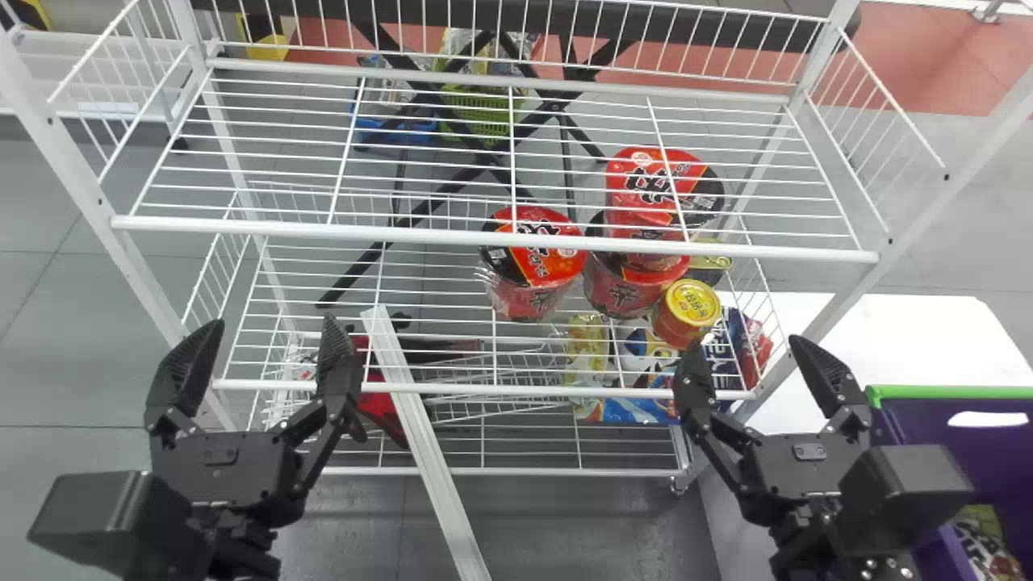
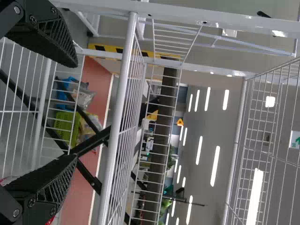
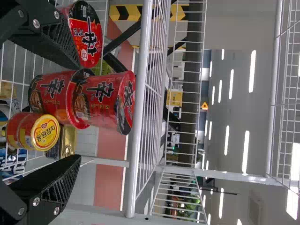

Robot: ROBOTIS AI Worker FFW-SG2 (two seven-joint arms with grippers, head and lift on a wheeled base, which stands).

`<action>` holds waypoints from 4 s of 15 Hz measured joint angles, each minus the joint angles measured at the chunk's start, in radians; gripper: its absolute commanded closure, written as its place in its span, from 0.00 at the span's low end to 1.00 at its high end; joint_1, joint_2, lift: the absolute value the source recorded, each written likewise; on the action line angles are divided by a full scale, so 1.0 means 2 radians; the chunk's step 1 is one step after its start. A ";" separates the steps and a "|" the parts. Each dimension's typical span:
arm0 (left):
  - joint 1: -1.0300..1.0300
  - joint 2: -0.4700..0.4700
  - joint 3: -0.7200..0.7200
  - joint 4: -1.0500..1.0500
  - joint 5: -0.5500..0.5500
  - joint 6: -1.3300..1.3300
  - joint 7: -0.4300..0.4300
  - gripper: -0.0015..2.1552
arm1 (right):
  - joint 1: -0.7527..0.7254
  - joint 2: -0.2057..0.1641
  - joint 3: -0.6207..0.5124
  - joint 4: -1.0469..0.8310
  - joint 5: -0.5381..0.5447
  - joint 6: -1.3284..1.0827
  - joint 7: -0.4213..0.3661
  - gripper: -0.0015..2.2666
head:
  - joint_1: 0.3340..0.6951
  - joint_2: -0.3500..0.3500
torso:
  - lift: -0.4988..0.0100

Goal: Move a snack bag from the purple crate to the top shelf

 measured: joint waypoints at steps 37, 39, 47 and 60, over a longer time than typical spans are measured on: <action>-0.014 0.000 0.018 0.022 0.015 0.068 -0.022 0.06 | -0.134 -0.021 -0.520 0.098 -0.056 0.735 0.480 0.06 | 1.00 0.00 | 0.07; -0.014 0.001 0.019 0.018 0.015 0.088 -0.022 0.06 | -0.152 -0.057 -0.491 0.130 -0.024 0.763 0.496 0.06 | 1.00 0.00 | 0.07; -0.008 0.002 0.019 0.009 0.015 0.103 -0.022 0.06 | -0.215 -0.142 -0.372 0.284 0.093 0.729 0.687 0.06 | 1.00 0.00 | 0.07; -0.003 0.006 0.027 -0.003 0.018 0.120 -0.024 0.06 | -0.291 -0.173 -0.190 0.422 0.186 0.671 0.728 0.00 | 1.00 0.00 | 0.07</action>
